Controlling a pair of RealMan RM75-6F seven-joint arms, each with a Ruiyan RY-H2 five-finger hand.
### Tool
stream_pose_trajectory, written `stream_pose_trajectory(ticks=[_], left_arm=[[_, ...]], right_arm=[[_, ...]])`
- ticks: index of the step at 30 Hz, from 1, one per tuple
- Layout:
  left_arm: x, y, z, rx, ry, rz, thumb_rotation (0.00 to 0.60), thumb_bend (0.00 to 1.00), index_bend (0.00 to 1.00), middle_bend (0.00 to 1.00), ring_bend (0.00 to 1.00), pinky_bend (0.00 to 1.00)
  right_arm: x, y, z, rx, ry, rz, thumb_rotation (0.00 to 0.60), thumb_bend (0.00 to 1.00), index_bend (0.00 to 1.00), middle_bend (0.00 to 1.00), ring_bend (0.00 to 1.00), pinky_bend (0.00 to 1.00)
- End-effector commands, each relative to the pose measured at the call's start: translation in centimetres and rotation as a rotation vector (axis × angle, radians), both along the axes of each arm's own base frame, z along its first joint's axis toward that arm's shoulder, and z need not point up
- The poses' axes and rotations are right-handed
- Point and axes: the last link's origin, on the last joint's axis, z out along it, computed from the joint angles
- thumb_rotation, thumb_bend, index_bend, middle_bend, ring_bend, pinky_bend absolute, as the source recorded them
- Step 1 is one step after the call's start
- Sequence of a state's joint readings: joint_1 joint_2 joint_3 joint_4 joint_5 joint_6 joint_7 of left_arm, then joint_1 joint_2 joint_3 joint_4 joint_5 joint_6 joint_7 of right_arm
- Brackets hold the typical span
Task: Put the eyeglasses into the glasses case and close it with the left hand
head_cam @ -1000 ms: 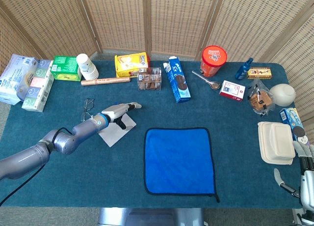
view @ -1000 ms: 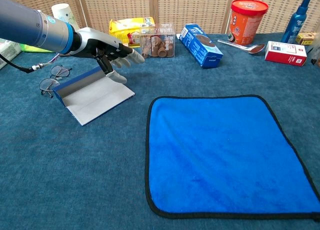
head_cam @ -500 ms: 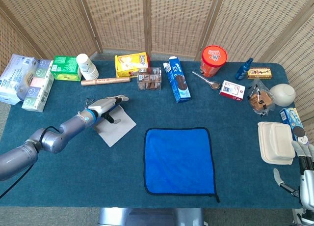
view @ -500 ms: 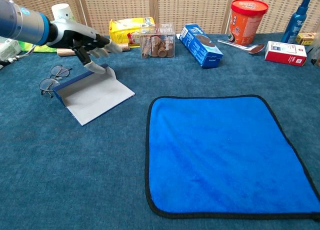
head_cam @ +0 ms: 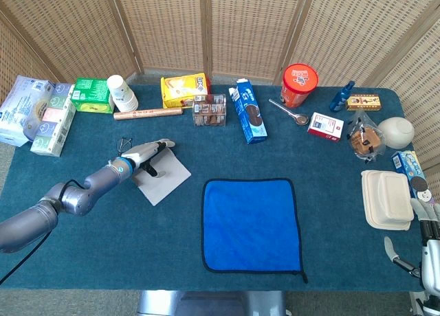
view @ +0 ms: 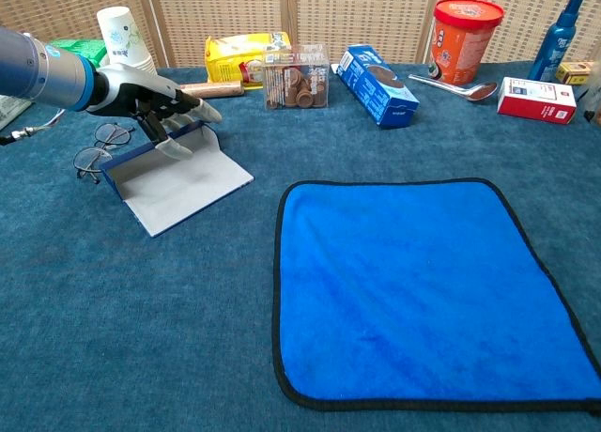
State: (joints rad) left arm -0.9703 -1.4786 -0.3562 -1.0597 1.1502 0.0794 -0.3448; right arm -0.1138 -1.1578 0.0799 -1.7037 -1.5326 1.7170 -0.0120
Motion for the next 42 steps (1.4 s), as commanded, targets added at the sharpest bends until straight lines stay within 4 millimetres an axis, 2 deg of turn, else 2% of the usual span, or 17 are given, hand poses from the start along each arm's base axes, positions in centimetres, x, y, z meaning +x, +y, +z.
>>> stream_pose_trajectory(ticks=[1, 15, 19, 36, 42], left_arm=[[0.4, -0.3, -0.3, -0.014, -0.005, -0.010, 0.600, 0.34, 0.00, 0.00, 0.00, 0.00], [3.5, -2.2, -1.9, -0.092, -0.039, -0.093, 0.600, 0.34, 0.00, 0.00, 0.00, 0.00], [3.9, -2.8, -2.1, -0.116, -0.040, -0.105, 0.600, 0.33, 0.00, 0.00, 0.00, 0.00], [3.2, -5.1, -1.3, -0.153, -0.048, -0.118, 0.600, 0.33, 0.00, 0.00, 0.00, 0.00], [2.7, -4.7, -0.8, -0.122, -0.044, -0.124, 0.600, 0.33, 0.00, 0.00, 0.00, 0.00]], right_arm=[[-0.1, 0.1, 0.1, -0.005, -0.001, -0.001, 0.426, 0.34, 0.12, 0.13, 0.00, 0.06], [-0.7, 0.9, 0.5, -0.030, -0.011, -0.007, 0.427, 0.34, 0.11, 0.13, 0.00, 0.06], [-0.8, 1.1, 0.7, -0.039, -0.010, -0.009, 0.426, 0.34, 0.12, 0.13, 0.00, 0.06], [-0.7, 1.2, 0.7, -0.041, -0.012, 0.002, 0.424, 0.34, 0.12, 0.13, 0.00, 0.06], [-0.8, 1.2, 0.7, -0.041, -0.014, 0.004, 0.426, 0.34, 0.12, 0.13, 0.00, 0.06]])
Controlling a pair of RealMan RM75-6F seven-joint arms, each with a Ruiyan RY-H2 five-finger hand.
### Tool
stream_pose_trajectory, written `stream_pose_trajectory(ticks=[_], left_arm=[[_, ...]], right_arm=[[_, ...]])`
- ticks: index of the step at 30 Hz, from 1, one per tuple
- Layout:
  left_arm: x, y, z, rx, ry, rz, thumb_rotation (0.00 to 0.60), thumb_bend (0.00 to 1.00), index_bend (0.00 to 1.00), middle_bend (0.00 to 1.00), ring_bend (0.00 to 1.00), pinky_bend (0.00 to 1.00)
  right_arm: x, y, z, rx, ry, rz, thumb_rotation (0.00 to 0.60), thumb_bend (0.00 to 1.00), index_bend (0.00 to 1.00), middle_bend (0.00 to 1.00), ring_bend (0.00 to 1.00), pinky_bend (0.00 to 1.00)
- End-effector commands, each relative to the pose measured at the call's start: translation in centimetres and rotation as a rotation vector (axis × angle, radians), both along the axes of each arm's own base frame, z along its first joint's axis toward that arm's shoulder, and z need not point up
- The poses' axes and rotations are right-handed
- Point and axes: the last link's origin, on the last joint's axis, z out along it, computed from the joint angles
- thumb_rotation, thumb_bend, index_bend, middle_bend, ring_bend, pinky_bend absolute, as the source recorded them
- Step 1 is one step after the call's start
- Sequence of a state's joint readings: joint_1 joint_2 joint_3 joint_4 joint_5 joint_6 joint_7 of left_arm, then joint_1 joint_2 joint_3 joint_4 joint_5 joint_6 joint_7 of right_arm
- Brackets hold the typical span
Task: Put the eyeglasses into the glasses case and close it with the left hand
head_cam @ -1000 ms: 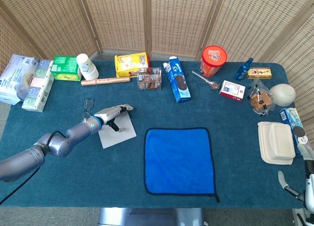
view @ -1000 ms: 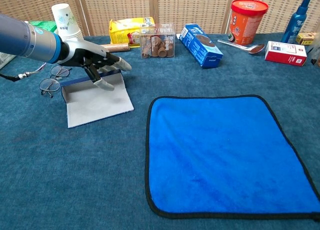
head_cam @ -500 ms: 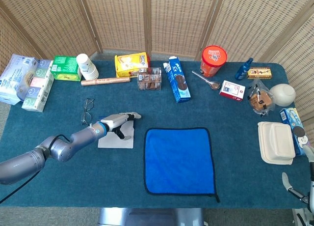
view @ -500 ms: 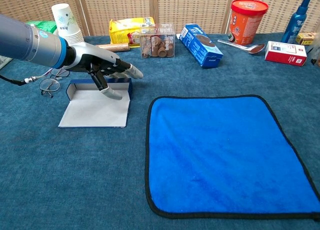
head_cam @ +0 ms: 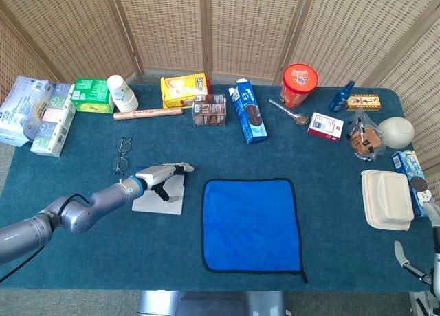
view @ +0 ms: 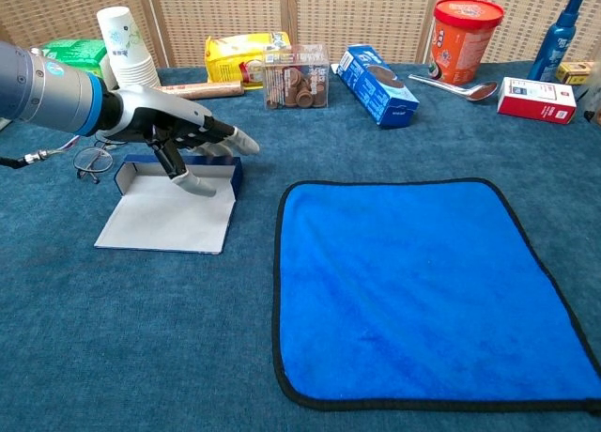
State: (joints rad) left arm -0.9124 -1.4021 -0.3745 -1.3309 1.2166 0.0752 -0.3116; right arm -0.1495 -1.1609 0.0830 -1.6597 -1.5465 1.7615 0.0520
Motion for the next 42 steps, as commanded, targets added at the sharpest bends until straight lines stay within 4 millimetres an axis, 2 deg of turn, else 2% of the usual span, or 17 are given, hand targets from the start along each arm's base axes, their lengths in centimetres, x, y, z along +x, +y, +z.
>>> stream_pose_trajectory(ticks=[1, 5, 13, 16, 27, 34, 42], left_arm=[[-0.2, 0.5, 0.4, 0.032, 0.001, -0.005, 0.600, 0.33, 0.00, 0.00, 0.00, 0.00], [-0.7, 1.5, 1.4, 0.095, 0.014, -0.027, 0.600, 0.34, 0.00, 0.00, 0.00, 0.00], [-4.3, 3.0, 3.4, 0.282, 0.185, -0.199, 0.600, 0.33, 0.00, 0.02, 0.00, 0.00], [-5.8, 2.9, 4.3, 0.345, 0.255, -0.261, 0.600, 0.34, 0.02, 0.02, 0.00, 0.00], [-11.8, 2.1, 7.6, 0.466, 0.481, -0.317, 0.600, 0.31, 0.00, 0.01, 0.00, 0.00], [-14.3, 1.8, 8.2, 0.511, 0.510, -0.268, 0.600, 0.30, 0.00, 0.00, 0.00, 0.00], [-15.2, 1.4, 7.1, 0.534, 0.490, -0.260, 0.600, 0.29, 0.00, 0.00, 0.00, 0.00]], right_arm=[[0.0, 0.0, 0.0, 0.001, 0.000, 0.001, 0.425, 0.34, 0.12, 0.13, 0.00, 0.06], [0.1, -0.1, -0.1, 0.002, 0.000, 0.004, 0.425, 0.34, 0.11, 0.13, 0.00, 0.06], [0.1, -0.6, -0.5, 0.016, -0.003, 0.008, 0.425, 0.34, 0.12, 0.13, 0.00, 0.06], [0.1, -0.8, -0.6, 0.020, -0.004, 0.012, 0.424, 0.34, 0.11, 0.13, 0.00, 0.06], [0.4, -1.8, -1.2, 0.040, -0.010, 0.031, 0.427, 0.34, 0.11, 0.13, 0.00, 0.06], [0.5, -2.0, -1.4, 0.041, -0.010, 0.035, 0.424, 0.34, 0.11, 0.13, 0.00, 0.06], [0.5, -2.0, -1.3, 0.042, -0.009, 0.035, 0.425, 0.34, 0.11, 0.13, 0.00, 0.06]])
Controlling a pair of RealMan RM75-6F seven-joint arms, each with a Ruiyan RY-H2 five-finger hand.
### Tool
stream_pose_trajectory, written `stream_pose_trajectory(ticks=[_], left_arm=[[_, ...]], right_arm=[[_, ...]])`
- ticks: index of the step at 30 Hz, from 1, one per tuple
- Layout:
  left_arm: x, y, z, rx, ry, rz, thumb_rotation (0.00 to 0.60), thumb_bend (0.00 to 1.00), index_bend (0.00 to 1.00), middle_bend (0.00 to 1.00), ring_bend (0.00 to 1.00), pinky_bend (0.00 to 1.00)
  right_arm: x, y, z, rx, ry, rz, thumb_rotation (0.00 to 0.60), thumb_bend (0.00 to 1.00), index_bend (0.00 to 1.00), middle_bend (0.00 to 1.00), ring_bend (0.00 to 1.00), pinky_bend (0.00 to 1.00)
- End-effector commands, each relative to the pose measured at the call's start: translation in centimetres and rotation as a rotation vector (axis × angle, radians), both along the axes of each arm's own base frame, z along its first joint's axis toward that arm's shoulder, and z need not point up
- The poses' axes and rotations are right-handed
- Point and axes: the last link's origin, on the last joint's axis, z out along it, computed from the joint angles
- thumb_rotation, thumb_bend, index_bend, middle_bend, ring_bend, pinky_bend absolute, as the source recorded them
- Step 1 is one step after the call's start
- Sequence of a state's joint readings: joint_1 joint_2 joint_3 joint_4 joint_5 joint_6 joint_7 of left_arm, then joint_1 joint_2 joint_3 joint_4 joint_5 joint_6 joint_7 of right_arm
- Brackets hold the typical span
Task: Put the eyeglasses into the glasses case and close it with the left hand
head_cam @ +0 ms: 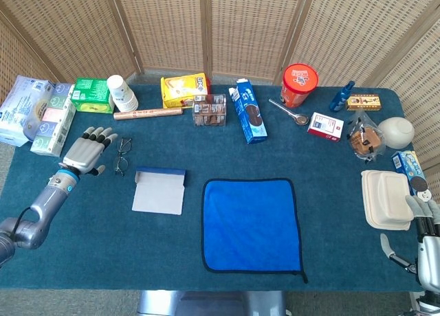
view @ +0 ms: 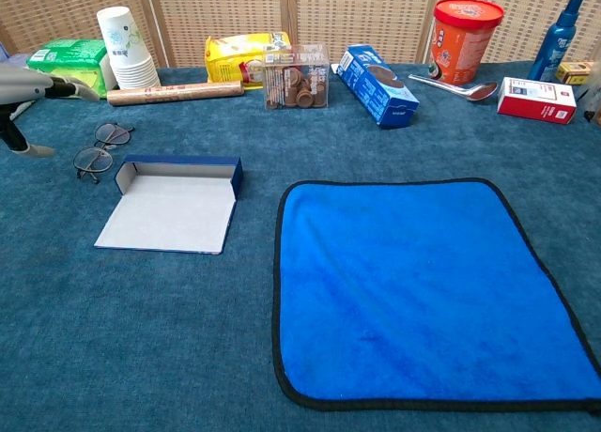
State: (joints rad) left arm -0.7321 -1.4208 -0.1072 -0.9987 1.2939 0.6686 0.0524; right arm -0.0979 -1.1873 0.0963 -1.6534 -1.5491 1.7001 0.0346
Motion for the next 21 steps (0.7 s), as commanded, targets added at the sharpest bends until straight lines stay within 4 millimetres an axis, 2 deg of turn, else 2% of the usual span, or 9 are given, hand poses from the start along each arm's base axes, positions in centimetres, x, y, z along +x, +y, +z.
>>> stream_pose_trajectory(ticks=[1, 4, 14, 21], left_arm=[[-0.1, -0.1, -0.6, 0.003, -0.011, -0.005, 0.600, 0.29, 0.00, 0.00, 0.00, 0.00], [0.2, 0.0, -1.7, -0.004, -0.012, -0.023, 0.600, 0.29, 0.00, 0.00, 0.00, 0.00], [-0.3, 0.3, -2.4, -0.006, 0.023, -0.039, 0.600, 0.29, 0.00, 0.00, 0.00, 0.00], [0.3, 0.6, -3.2, 0.000, 0.039, -0.070, 0.600, 0.29, 0.00, 0.00, 0.00, 0.00]], right_arm=[[0.0, 0.1, 0.1, -0.005, 0.001, -0.001, 0.427, 0.35, 0.11, 0.13, 0.00, 0.06], [-0.2, 0.4, 0.4, -0.018, 0.000, -0.012, 0.426, 0.34, 0.12, 0.13, 0.00, 0.06], [-0.4, 0.9, 0.6, -0.028, -0.003, -0.018, 0.424, 0.34, 0.11, 0.13, 0.00, 0.06], [-0.5, 1.0, 0.6, -0.030, -0.005, -0.021, 0.426, 0.34, 0.12, 0.13, 0.00, 0.06]])
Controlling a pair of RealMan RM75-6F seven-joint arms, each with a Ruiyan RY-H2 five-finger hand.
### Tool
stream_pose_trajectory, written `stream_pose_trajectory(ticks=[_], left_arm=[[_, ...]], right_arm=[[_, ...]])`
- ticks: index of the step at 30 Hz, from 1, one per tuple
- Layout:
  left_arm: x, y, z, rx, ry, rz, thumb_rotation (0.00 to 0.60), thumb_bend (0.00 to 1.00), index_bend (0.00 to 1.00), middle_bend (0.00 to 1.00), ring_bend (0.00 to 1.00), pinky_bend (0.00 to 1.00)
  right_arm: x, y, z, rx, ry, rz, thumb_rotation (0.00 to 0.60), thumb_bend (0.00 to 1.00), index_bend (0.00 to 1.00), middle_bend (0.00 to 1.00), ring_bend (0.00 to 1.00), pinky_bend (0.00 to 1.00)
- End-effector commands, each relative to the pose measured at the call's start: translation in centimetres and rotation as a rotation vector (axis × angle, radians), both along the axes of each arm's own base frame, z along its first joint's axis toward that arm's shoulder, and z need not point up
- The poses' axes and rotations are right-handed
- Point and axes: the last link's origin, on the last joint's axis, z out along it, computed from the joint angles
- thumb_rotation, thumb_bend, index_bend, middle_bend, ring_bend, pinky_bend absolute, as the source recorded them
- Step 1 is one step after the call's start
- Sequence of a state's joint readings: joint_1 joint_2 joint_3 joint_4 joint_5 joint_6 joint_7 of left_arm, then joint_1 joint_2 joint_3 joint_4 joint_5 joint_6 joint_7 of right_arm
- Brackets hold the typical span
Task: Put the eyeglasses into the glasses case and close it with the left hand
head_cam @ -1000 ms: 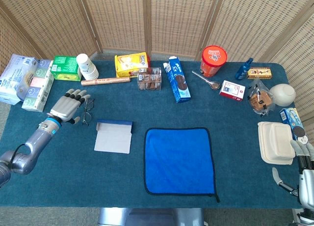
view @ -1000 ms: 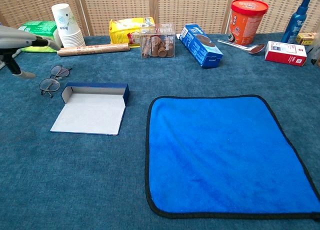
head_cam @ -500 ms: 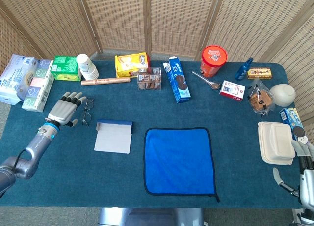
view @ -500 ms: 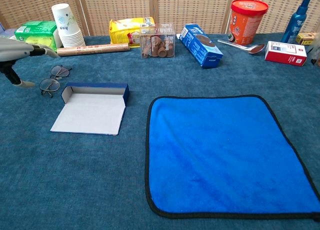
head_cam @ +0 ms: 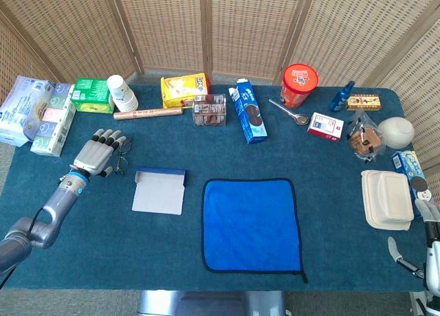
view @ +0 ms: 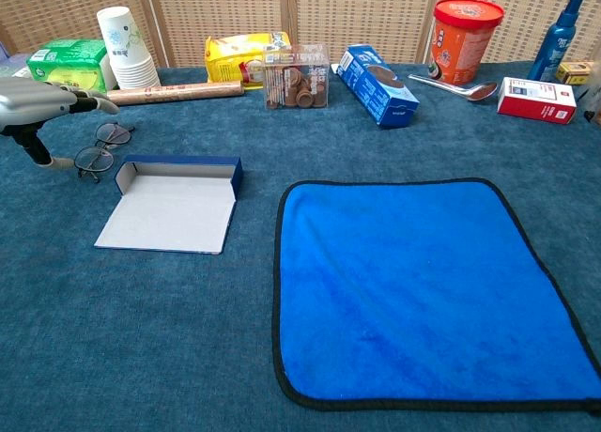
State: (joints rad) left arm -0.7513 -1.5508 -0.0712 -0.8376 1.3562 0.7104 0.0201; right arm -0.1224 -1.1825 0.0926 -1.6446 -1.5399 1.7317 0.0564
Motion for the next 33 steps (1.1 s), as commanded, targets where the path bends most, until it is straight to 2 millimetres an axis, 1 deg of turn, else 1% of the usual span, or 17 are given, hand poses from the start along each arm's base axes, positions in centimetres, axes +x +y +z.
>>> stream_pose_trajectory(ticks=[1, 10, 18, 20, 24, 27, 30, 33], left_arm=[[0.6, 0.2, -0.5, 0.005, -0.005, -0.016, 0.600, 0.29, 0.00, 0.00, 0.00, 0.00], [2.6, 0.6, -1.6, -0.003, -0.048, -0.042, 0.600, 0.29, 0.00, 0.00, 0.00, 0.00], [4.9, 1.0, -2.7, -0.016, -0.126, -0.033, 0.600, 0.29, 0.00, 0.00, 0.00, 0.00], [5.7, 1.1, -3.1, -0.013, -0.156, -0.040, 0.600, 0.29, 0.00, 0.00, 0.00, 0.00], [6.6, 1.1, -3.6, -0.014, -0.211, -0.030, 0.600, 0.29, 0.00, 0.00, 0.00, 0.00], [6.7, 1.3, -3.2, -0.009, -0.208, -0.035, 0.600, 0.29, 0.00, 0.00, 0.00, 0.00], [6.3, 1.5, -2.4, -0.004, -0.220, -0.017, 0.600, 0.29, 0.00, 0.00, 0.00, 0.00], [5.6, 1.6, -1.4, -0.011, -0.233, 0.025, 0.600, 0.29, 0.04, 0.00, 0.00, 0.00]], right_arm=[[0.0, 0.0, 0.0, 0.000, -0.001, 0.000, 0.424, 0.34, 0.12, 0.13, 0.00, 0.06], [0.0, 0.1, 0.1, -0.005, -0.002, -0.001, 0.432, 0.34, 0.11, 0.13, 0.00, 0.06], [-0.2, 0.4, 0.2, -0.012, -0.008, -0.005, 0.425, 0.34, 0.11, 0.13, 0.00, 0.06], [-0.3, 0.5, 0.1, -0.013, -0.012, -0.007, 0.425, 0.34, 0.11, 0.13, 0.00, 0.06], [-0.3, 0.4, -0.1, -0.011, -0.015, -0.005, 0.431, 0.35, 0.11, 0.13, 0.00, 0.06], [-0.1, 0.4, 0.0, -0.014, -0.013, 0.000, 0.432, 0.34, 0.11, 0.13, 0.00, 0.06], [-0.1, 0.5, 0.1, -0.016, -0.010, 0.000, 0.428, 0.34, 0.11, 0.13, 0.00, 0.06], [0.0, 0.6, 0.1, -0.015, -0.009, -0.001, 0.432, 0.35, 0.11, 0.13, 0.00, 0.06]])
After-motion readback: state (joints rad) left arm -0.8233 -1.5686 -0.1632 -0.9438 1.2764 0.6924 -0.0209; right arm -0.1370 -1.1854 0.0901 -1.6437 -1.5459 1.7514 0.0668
